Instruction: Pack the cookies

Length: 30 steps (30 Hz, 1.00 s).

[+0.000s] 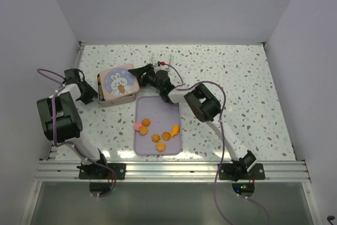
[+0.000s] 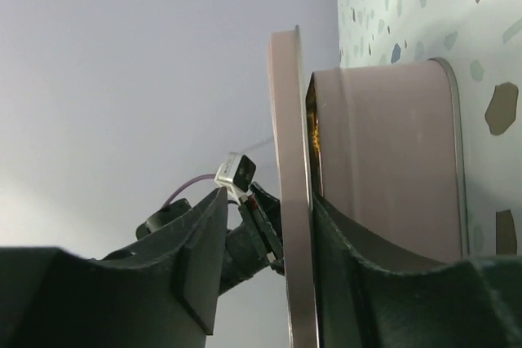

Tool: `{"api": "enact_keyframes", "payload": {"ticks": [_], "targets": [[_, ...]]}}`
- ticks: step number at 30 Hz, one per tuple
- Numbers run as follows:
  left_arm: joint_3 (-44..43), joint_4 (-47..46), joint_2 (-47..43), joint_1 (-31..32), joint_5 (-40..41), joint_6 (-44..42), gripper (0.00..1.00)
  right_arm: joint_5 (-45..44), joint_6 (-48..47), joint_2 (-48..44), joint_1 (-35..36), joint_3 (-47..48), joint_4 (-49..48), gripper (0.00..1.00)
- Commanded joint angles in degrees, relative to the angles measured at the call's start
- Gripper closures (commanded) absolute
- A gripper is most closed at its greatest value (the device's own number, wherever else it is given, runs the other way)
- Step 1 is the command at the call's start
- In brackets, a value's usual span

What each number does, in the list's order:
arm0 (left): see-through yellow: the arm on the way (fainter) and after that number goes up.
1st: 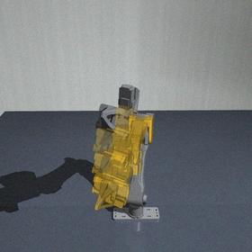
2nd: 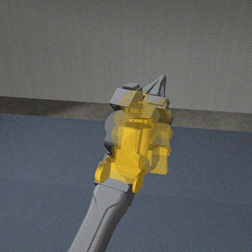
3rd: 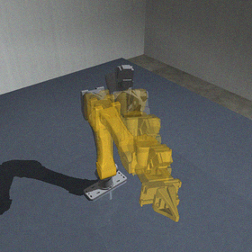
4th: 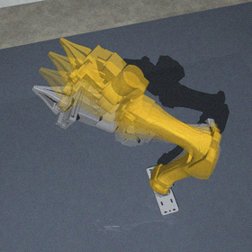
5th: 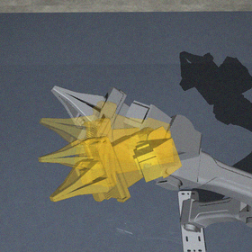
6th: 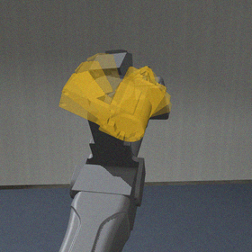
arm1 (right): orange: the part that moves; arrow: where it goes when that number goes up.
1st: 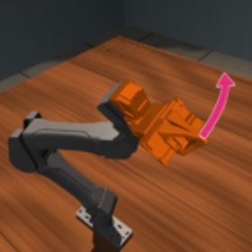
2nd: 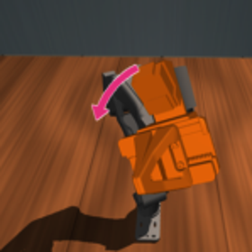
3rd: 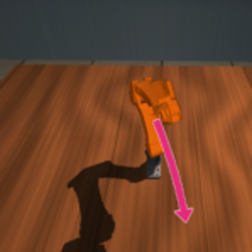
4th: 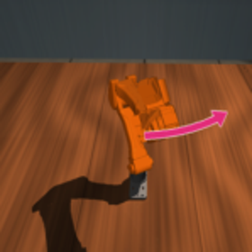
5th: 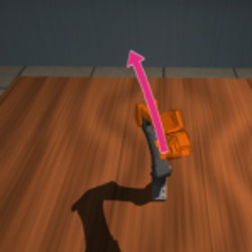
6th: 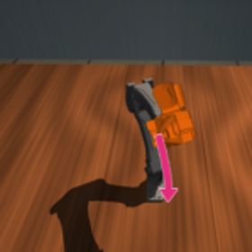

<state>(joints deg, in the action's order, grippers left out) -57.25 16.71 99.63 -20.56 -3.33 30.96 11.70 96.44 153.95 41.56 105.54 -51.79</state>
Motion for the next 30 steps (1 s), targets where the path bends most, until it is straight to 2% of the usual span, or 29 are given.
{"api": "enact_keyframes", "payload": {"ticks": [1, 9, 16, 20, 23, 30], "targets": [[1.8, -3.6, -0.8, 1.5, -1.3, 1.6, 0.59, 1.4, -2.7, -4.7, 0.8, -2.9, 3.2, 0.5], [2.4, -4.0, -1.2, 3.5, -1.2, 3.0, 0.59, 2.9, -6.3, -9.5, 0.8, -8.7, 7.7, 0.29], [3.0, -4.0, -1.7, 3.8, -1.3, 3.6, 0.6, 6.2, -13.2, -13.6, 0.7, -10.4, 16.4, 0.27], [3.4, -4.1, -2.0, 3.9, -1.1, 3.6, 0.6, 6.7, -19.8, -15.3, 0.4, -8.2, 28.4, 0.26], [3.6, -4.1, -1.9, 3.8, -1.1, 3.7, 0.61, 6.7, -22.8, -15.9, 0.2, -6.6, 32.9, 0.24], [3.1, -3.9, -1.7, 3.9, -1.0, 3.4, 0.62, 6.6, -26.6, -17.2, -1.7, -6.7, 37.1, 0.22]]}}
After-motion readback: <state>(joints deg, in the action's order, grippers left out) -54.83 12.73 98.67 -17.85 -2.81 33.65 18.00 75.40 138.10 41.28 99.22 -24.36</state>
